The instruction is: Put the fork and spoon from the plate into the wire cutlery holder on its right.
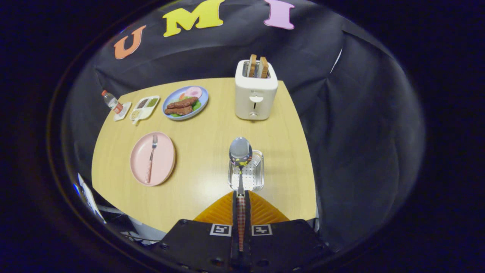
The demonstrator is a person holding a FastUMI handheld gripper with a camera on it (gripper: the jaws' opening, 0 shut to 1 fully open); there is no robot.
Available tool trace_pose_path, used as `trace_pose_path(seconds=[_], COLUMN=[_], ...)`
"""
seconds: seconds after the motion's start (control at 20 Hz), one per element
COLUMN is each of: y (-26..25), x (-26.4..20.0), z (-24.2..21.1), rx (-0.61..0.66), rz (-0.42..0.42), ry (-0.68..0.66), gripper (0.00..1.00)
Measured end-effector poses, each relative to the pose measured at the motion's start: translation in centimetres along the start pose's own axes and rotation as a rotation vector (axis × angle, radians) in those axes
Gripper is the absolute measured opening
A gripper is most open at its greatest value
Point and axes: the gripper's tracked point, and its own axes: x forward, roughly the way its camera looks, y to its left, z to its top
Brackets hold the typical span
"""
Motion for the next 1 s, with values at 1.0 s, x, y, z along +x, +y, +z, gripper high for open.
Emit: trace_pose_path(seconds=[1.0], y=[-0.4], x=[7.3], z=[1.1], rx=[-0.044], rz=[0.032], ry=[0.536], gripper=[0.04])
